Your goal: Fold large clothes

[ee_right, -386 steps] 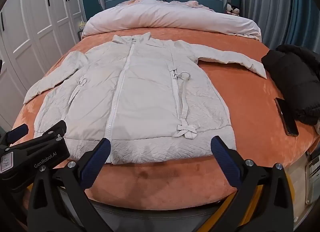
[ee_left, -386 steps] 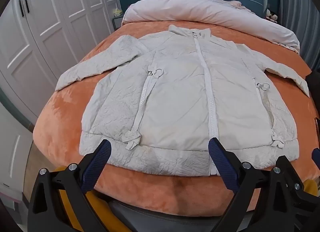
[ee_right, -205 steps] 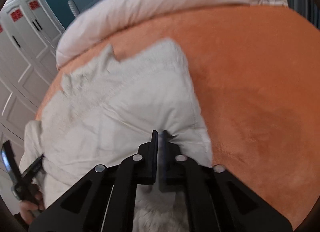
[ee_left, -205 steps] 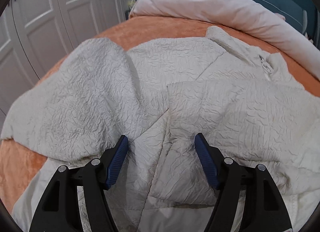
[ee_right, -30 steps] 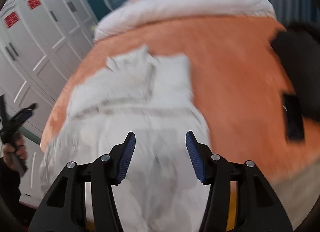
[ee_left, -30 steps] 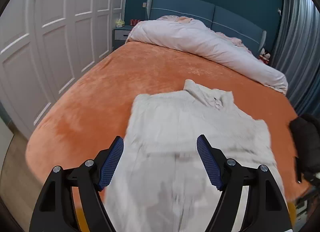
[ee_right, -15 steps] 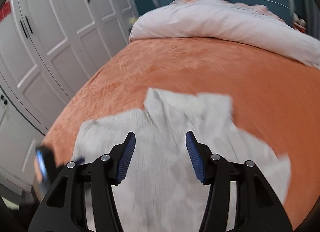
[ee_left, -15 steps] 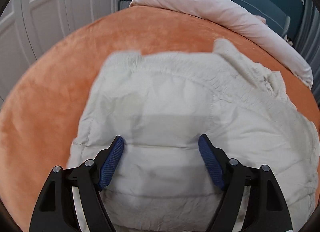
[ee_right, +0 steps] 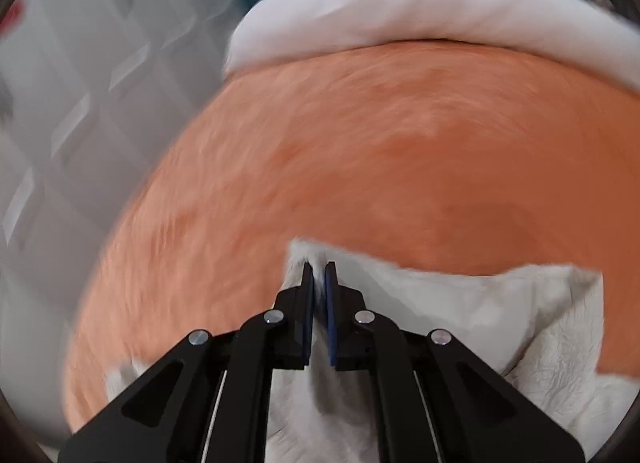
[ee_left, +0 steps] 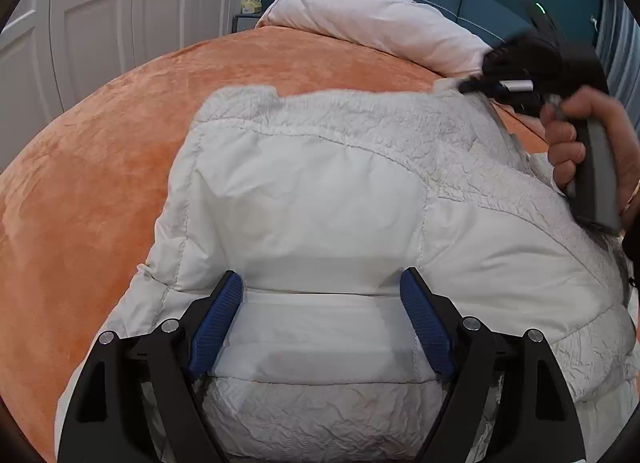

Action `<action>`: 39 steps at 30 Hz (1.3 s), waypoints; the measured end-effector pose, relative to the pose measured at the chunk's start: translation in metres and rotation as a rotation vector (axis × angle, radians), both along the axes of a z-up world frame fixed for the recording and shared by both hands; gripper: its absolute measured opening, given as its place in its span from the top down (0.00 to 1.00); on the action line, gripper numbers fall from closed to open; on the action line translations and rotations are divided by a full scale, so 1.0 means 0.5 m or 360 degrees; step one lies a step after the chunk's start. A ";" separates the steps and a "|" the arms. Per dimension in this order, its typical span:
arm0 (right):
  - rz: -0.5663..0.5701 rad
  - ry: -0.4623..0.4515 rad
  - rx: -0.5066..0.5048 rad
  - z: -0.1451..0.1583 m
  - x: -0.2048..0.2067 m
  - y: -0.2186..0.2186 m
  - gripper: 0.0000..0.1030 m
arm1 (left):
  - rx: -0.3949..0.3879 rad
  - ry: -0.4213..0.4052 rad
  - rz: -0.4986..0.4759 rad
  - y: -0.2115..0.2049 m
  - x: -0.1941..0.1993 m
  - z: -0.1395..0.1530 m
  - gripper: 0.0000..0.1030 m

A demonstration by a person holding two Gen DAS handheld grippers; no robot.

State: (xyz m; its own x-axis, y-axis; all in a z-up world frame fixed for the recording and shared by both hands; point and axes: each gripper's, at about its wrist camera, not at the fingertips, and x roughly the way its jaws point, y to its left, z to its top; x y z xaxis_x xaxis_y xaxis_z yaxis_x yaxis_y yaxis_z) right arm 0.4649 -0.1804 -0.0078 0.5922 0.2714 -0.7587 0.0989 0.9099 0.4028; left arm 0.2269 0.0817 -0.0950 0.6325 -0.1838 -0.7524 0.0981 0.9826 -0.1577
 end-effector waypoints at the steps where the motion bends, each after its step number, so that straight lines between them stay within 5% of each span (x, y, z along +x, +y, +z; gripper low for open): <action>1: -0.0020 0.0099 0.0005 -0.038 0.006 -0.015 0.95 | 0.0012 -0.0003 -0.0002 -0.003 0.000 -0.001 0.23; 3: -0.0047 0.0149 0.0118 -0.070 0.005 -0.038 0.95 | 0.0009 -0.0004 -0.0002 -0.003 -0.001 -0.001 0.23; 7: -0.0299 -0.0203 0.0223 0.069 -0.084 -0.127 0.88 | 0.0001 0.0002 -0.0002 -0.002 0.002 0.000 0.23; 9: -0.0356 -0.0235 0.0223 0.111 -0.133 -0.182 0.81 | -0.0015 0.0012 -0.0002 0.000 0.003 0.004 0.23; 13: -0.0354 -0.0134 0.0042 0.128 -0.243 -0.273 0.79 | -0.0024 0.0022 0.0004 0.001 0.001 0.058 0.23; 16: -0.0335 -0.0005 -0.0053 0.087 -0.289 -0.316 0.79 | -0.0055 -0.0130 -0.0031 -0.029 0.008 0.156 0.23; 21: -0.0342 0.0103 -0.0066 0.015 -0.326 -0.320 0.79 | -0.0163 -0.0195 -0.0338 -0.202 0.129 0.288 0.19; 24: -0.0322 0.0145 -0.0045 -0.027 -0.350 -0.302 0.79 | -0.0200 -0.0060 -0.0552 -0.346 0.227 0.287 0.17; 27: -0.0290 0.0104 -0.0065 -0.034 -0.363 -0.289 0.79 | -0.0134 0.0106 -0.0663 -0.465 0.306 0.226 0.17; 30: -0.0289 0.0027 -0.0060 -0.013 -0.391 -0.298 0.77 | -0.0065 0.0306 -0.0679 -0.543 0.353 0.134 0.48; 31: -0.0301 0.0035 -0.0084 -0.015 -0.399 -0.307 0.79 | 0.0007 0.0354 -0.0692 -0.559 0.357 0.107 0.70; 34: -0.0349 0.0126 -0.0118 -0.058 -0.406 -0.342 0.93 | 0.0211 0.0312 -0.0598 -0.552 0.361 0.045 0.93; 37: -0.0413 0.0143 0.0081 -0.095 -0.413 -0.386 1.00 | 0.0089 0.0384 -0.0504 -0.504 0.380 0.018 0.92; 39: -0.0401 0.0175 0.0064 -0.078 -0.416 -0.389 1.00 | 0.0088 0.0385 -0.0456 -0.497 0.376 0.045 0.93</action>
